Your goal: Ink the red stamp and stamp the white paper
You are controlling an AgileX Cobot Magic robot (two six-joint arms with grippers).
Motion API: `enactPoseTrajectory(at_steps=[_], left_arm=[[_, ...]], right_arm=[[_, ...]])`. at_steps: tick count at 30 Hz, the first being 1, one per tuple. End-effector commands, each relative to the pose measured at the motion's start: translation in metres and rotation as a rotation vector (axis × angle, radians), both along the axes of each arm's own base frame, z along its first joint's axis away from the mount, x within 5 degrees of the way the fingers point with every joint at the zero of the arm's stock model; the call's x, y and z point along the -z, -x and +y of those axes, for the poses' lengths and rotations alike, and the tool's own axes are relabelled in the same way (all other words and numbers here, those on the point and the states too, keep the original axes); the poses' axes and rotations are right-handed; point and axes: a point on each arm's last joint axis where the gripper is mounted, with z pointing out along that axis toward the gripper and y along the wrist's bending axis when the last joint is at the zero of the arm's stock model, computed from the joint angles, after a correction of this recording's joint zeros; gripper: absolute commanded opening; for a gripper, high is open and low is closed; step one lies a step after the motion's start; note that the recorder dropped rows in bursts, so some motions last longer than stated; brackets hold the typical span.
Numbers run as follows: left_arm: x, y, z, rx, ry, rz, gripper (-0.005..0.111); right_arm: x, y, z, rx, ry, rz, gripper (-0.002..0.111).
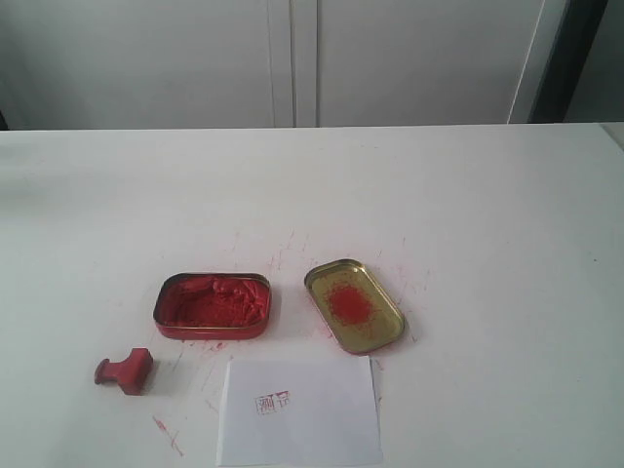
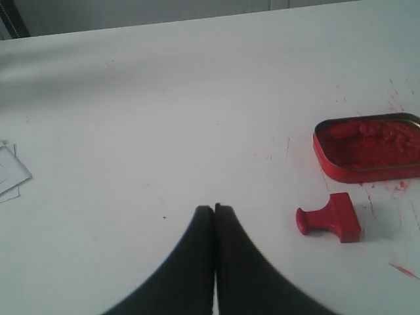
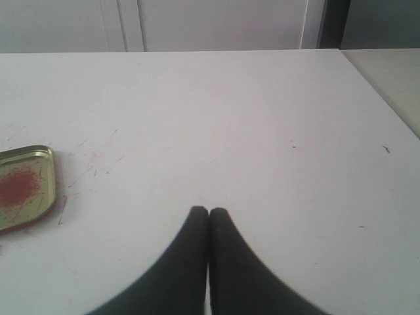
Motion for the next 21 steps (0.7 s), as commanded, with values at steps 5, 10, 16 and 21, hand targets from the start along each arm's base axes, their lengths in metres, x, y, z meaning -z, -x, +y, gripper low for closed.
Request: enactPoseTrajectory(at_steps=[5,10,16,21], left_arm=[[0.034,-0.007,0.000,-0.021,0.044,-0.004,0.000],[0.053,-0.009,0.000,-0.026,0.042,0.026,0.000],[0.052,-0.010,0.000,-0.027,0.047,0.011,0.000],[0.052,-0.010,0.000,-0.027,0.047,0.015,0.000]], right_arm=[[0.001,0.000,0.000,0.000,-0.003,-0.012,0.000],[0.001,0.000,0.000,0.000,-0.003,-0.012,0.000],[0.001,0.000,0.000,0.000,-0.003,-0.012,0.000],[0.001,0.000,0.000,0.008,-0.033,-0.011,0.000]])
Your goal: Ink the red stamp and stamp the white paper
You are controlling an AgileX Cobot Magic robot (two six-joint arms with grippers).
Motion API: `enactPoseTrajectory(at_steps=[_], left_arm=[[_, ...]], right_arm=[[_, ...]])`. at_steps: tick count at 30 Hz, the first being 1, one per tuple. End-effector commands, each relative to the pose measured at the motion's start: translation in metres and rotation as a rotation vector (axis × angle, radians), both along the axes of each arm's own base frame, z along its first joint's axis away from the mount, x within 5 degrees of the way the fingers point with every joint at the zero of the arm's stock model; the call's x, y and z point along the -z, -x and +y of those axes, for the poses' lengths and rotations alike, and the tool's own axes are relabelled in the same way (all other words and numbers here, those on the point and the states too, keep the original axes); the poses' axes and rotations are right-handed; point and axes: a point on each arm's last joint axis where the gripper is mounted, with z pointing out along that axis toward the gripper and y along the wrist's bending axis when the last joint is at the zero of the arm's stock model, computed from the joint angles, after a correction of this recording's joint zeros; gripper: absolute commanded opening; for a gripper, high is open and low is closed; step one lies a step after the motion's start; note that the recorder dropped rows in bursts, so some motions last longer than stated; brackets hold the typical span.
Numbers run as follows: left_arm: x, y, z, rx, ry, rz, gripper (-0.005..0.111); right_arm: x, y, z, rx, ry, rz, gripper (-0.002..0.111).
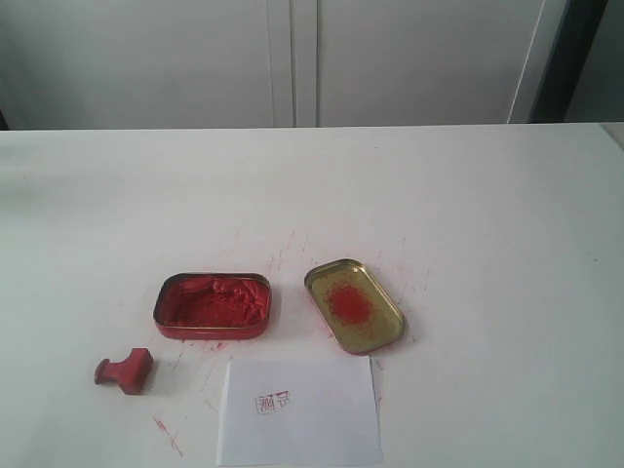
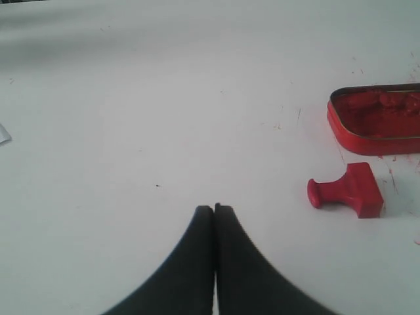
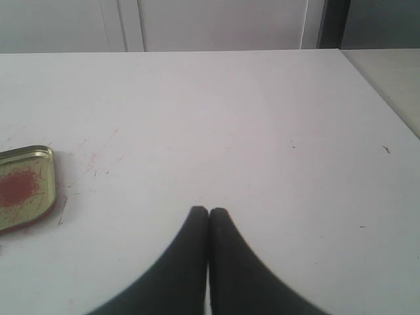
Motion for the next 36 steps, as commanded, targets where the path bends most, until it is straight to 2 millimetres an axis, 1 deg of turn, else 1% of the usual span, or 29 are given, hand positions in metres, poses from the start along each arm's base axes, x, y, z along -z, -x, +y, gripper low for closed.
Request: enactPoseTrajectory(at_steps=[1,36], left_arm=[[0.0010,0.0001,-0.0002,-0.007,0.019,-0.002,0.000],[0.0009,0.0001,-0.0005,-0.005,0.023,-0.002,0.000]], right_arm=[[0.0007,-0.0002,0.0000,0.005,-0.022,-0.011,0.000],[0.0007,-0.0002,0.0000,0.006,-0.023,-0.011,0.000]])
